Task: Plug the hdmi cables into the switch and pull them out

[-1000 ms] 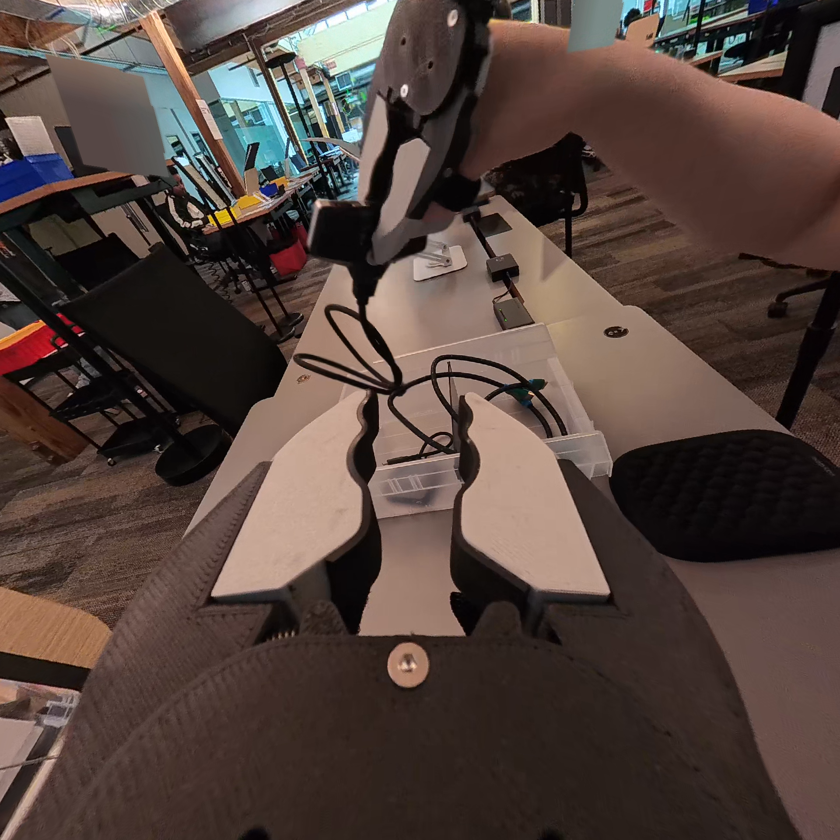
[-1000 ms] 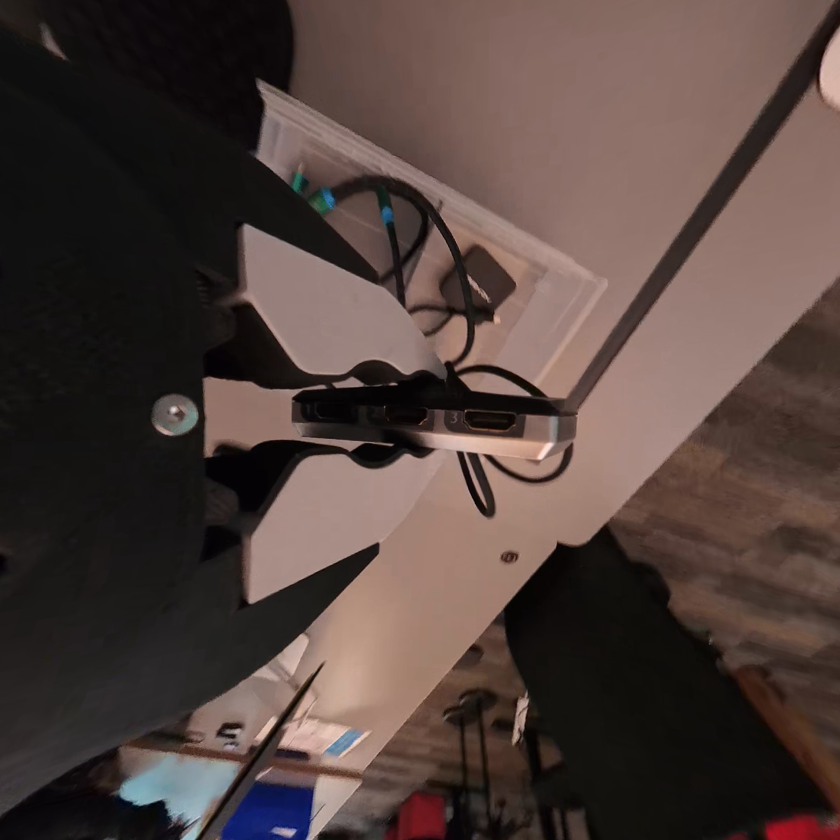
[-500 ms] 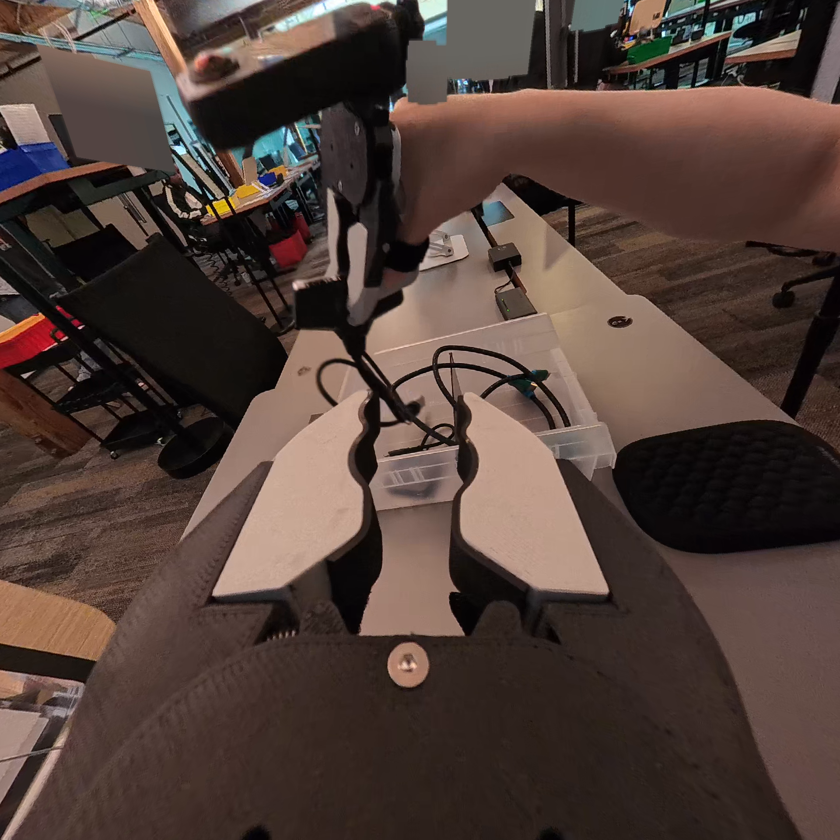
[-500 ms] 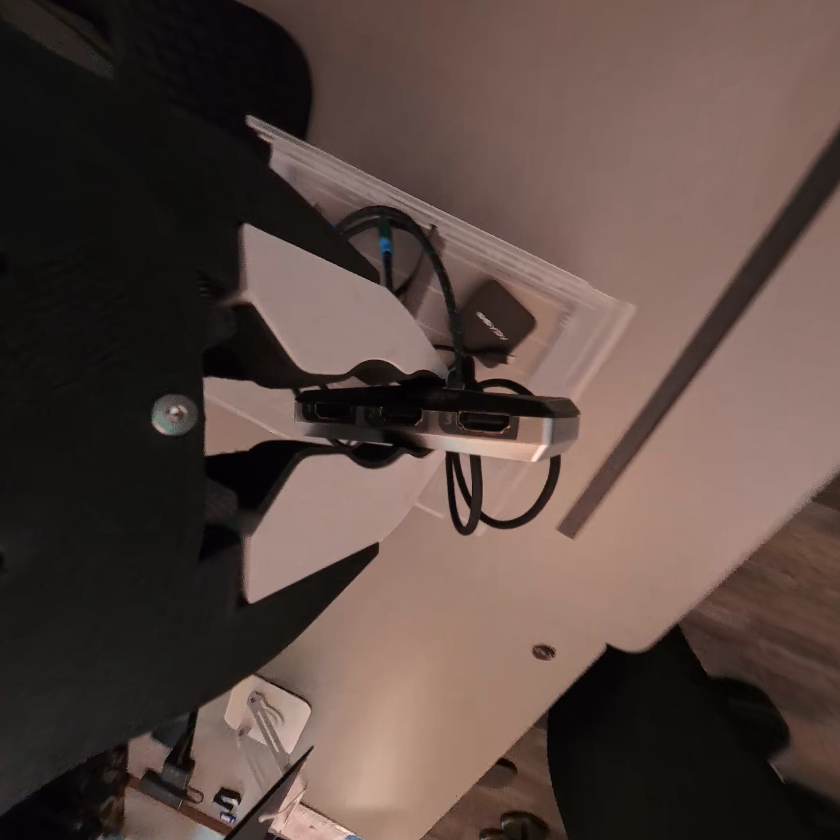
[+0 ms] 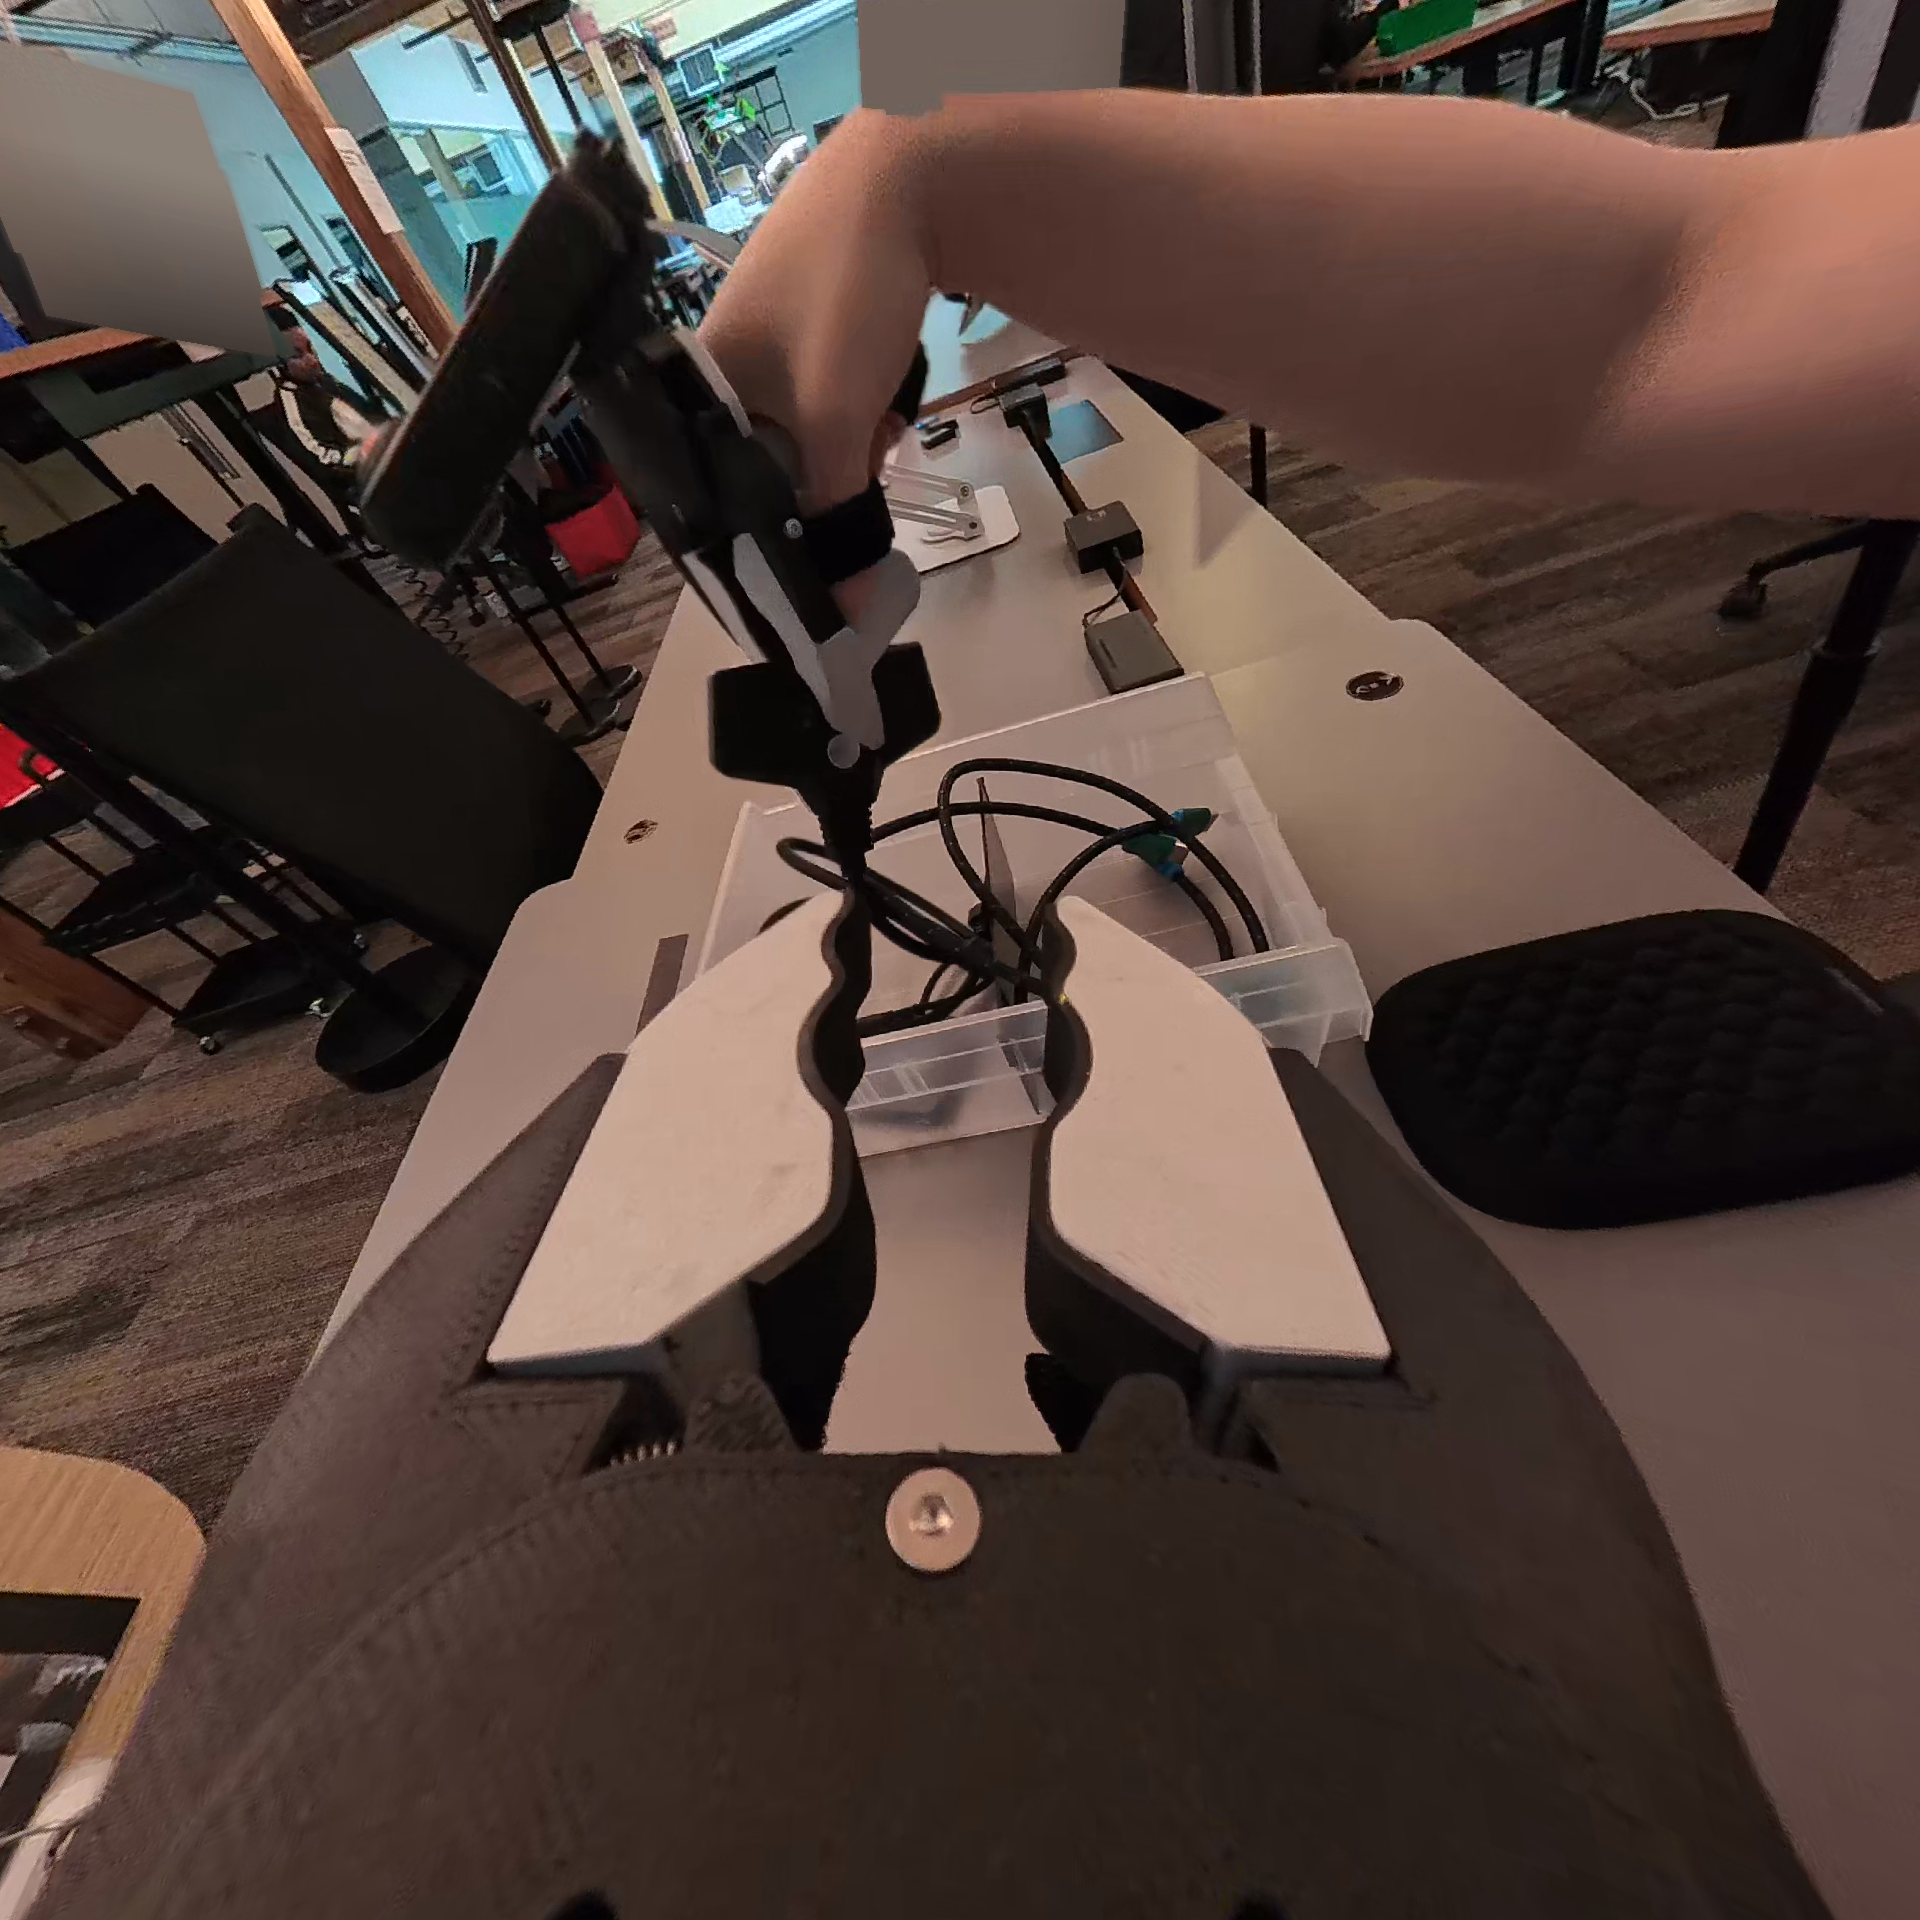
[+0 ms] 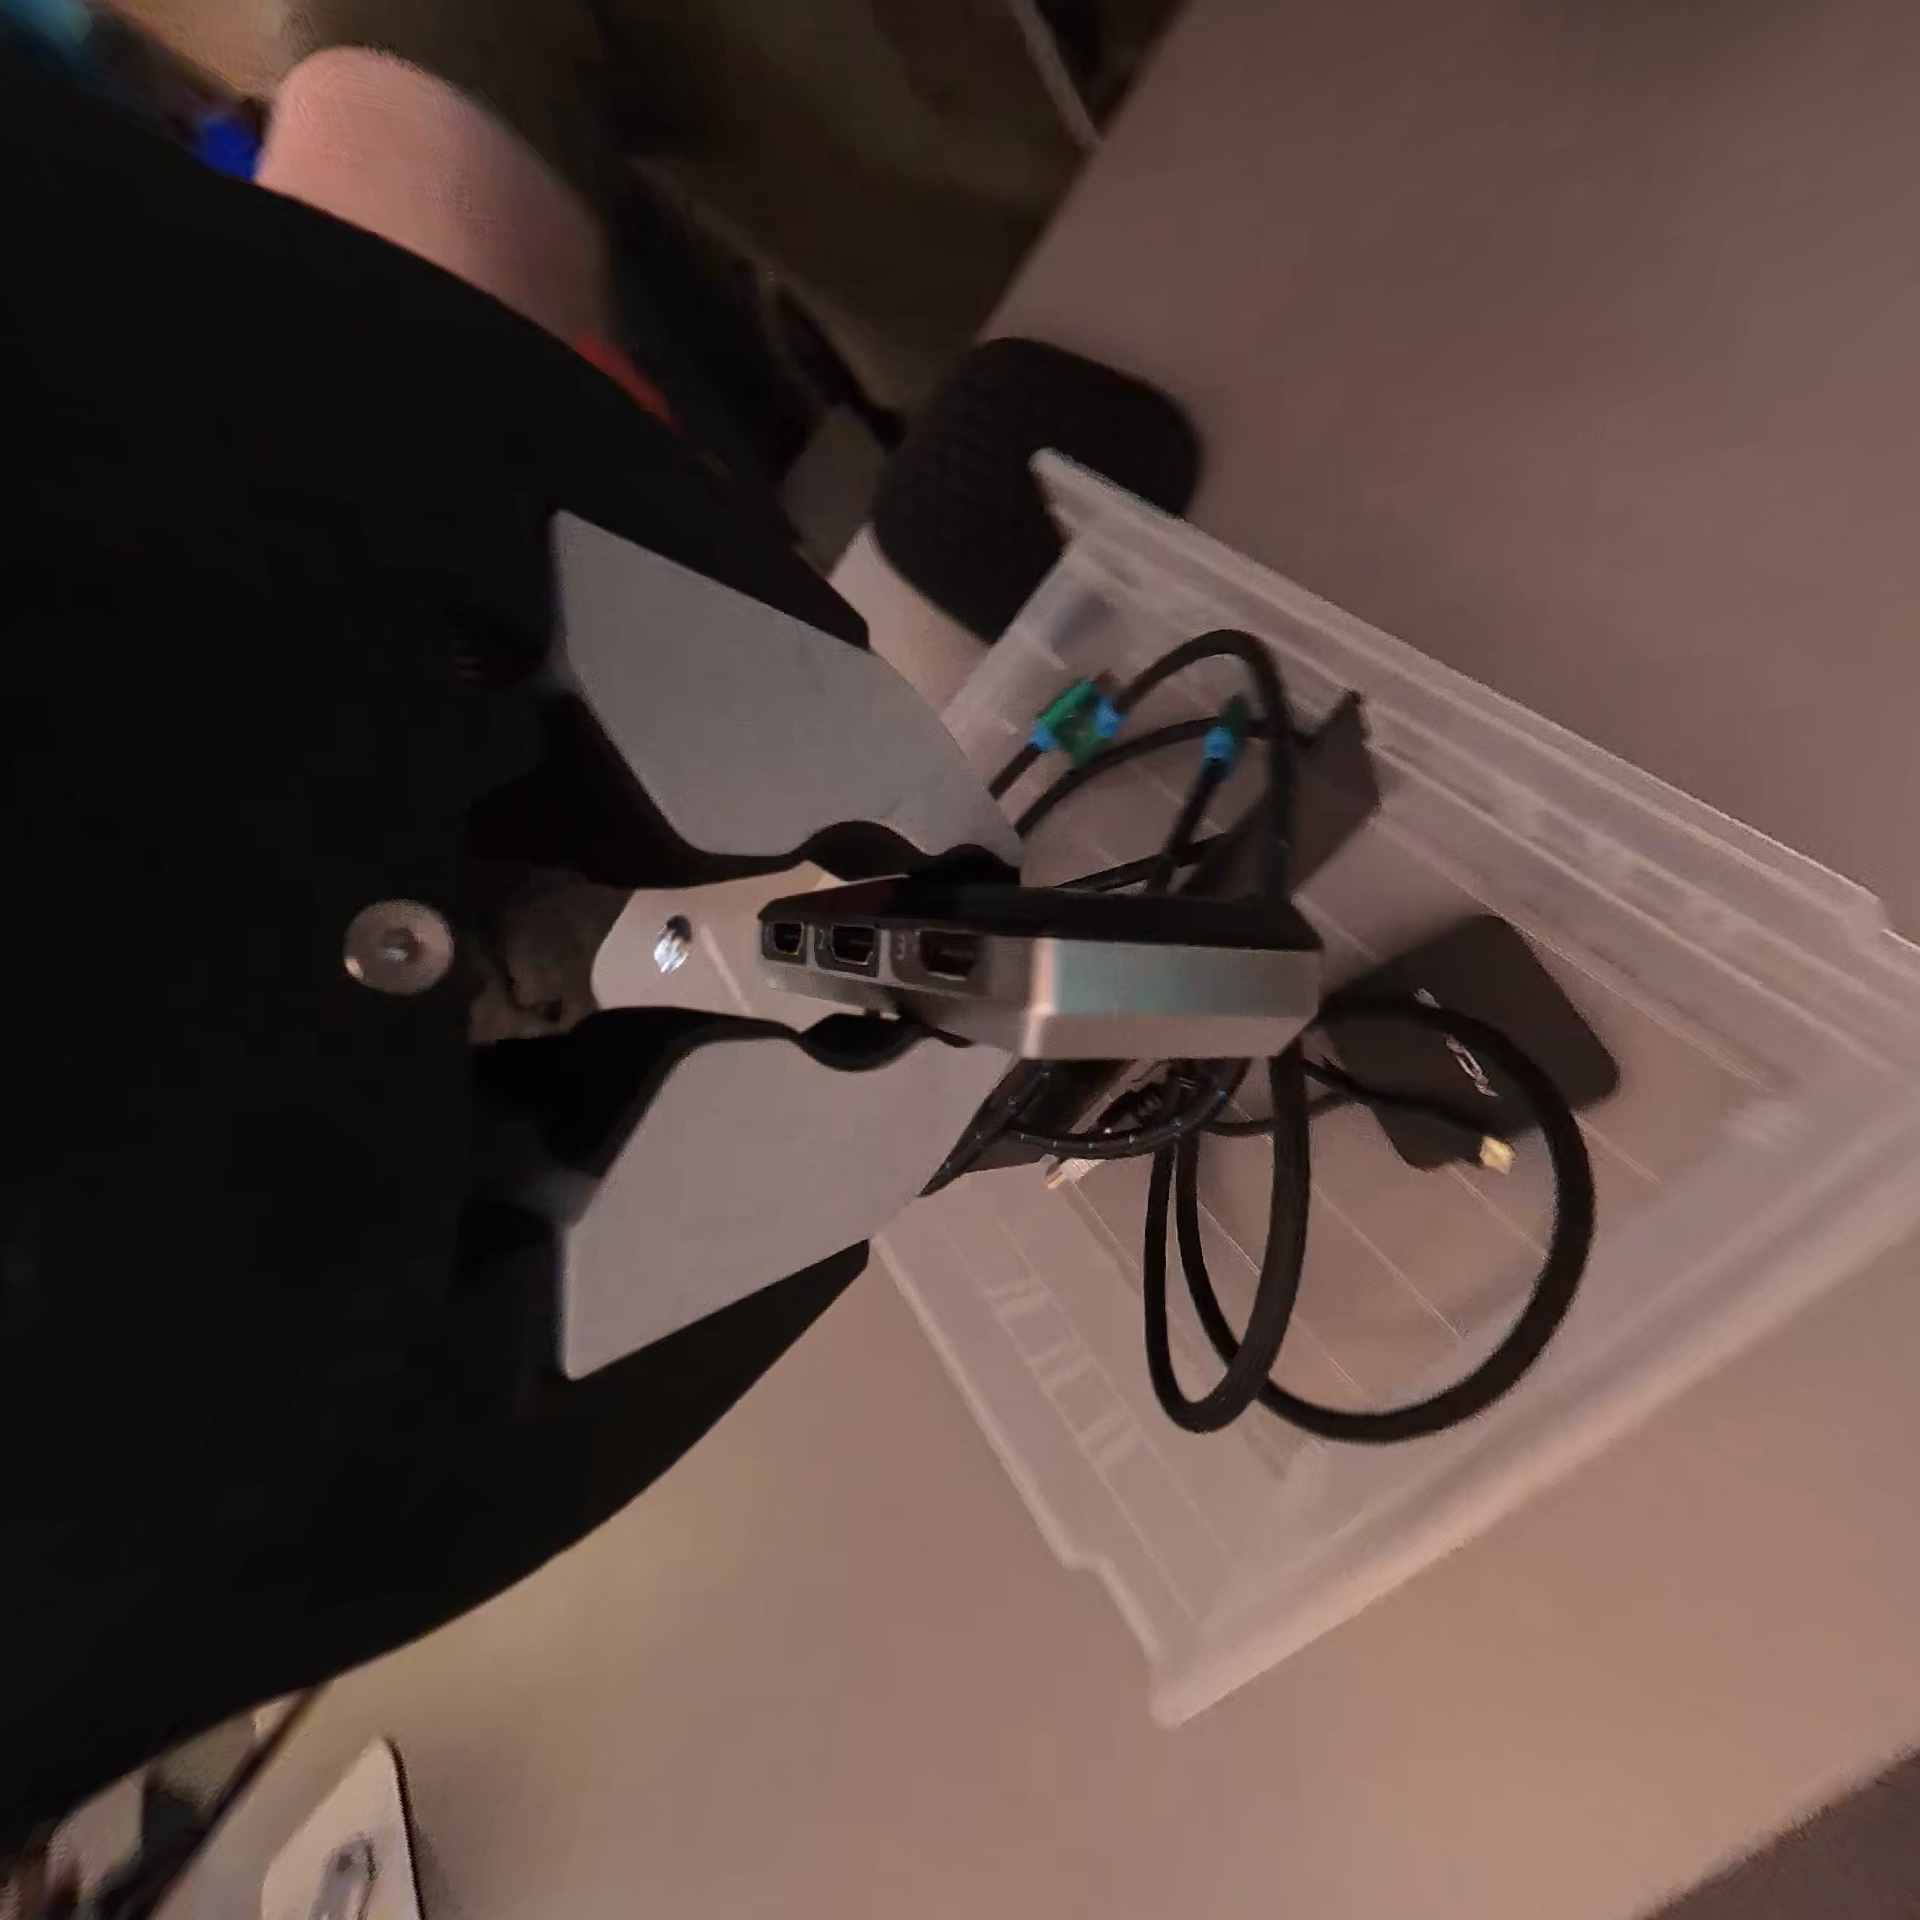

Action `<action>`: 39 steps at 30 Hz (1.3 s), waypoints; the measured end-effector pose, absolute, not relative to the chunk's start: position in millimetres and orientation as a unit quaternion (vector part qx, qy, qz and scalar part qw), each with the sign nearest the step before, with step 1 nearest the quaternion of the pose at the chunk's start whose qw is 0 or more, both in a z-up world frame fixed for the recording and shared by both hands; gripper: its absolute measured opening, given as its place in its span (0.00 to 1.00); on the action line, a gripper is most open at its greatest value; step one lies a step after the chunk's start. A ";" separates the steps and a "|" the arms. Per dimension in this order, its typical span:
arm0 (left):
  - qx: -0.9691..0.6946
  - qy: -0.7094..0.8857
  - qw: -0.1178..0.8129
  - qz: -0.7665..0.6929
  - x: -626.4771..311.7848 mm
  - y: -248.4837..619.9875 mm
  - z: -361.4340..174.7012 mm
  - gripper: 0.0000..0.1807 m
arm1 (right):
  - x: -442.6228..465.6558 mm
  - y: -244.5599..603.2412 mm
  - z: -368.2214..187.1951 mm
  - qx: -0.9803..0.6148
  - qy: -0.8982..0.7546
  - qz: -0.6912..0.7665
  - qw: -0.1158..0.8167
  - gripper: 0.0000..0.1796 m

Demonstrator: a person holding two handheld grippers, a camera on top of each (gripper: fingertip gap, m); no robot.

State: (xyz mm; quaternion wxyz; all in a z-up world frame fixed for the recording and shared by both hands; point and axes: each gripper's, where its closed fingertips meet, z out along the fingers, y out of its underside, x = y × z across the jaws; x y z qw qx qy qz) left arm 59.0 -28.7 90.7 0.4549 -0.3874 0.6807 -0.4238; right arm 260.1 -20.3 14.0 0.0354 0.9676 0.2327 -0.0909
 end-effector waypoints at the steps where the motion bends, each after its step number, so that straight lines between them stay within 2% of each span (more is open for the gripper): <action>1: -0.387 0.683 0.454 -0.422 59.6 -29.1 89.9 0.17 | 262.8 -23.9 11.4 0.959 0.258 -0.103 0.051 0.13; 6: -0.387 0.690 0.447 -0.418 63.4 -31.7 85.5 0.17 | 257.9 3.8 1.7 0.927 0.334 -0.170 0.015 0.13; 9: -0.389 0.693 0.447 -0.410 65.5 -31.4 82.8 0.17 | 250.1 28.4 -3.5 0.892 0.398 -0.209 -0.050 0.13; 16: -0.385 0.691 0.445 -0.421 63.8 -33.3 85.3 0.17 | 246.1 45.1 -47.7 0.845 0.432 -0.287 -0.129 0.14; 25: -0.385 0.686 0.445 -0.429 61.7 -32.5 87.9 0.17 | 254.0 66.0 -32.5 0.824 0.419 -0.283 -0.257 0.19; 33: -0.383 0.690 0.441 -0.427 61.7 -34.7 86.5 0.17 | 272.4 71.5 -23.8 0.837 0.414 -0.226 -0.275 0.23; 36: -0.383 0.690 0.442 -0.427 62.0 -34.7 86.6 0.17 | 277.7 75.7 -21.5 0.834 0.413 -0.204 -0.303 0.18; 37: -0.383 0.690 0.441 -0.427 62.1 -34.9 86.6 0.17 | 279.2 74.6 -26.2 0.838 0.416 -0.195 -0.294 0.15; 39: -0.383 0.691 0.440 -0.428 62.7 -35.2 85.8 0.16 | 275.3 66.4 -36.7 0.841 0.432 -0.191 -0.264 0.14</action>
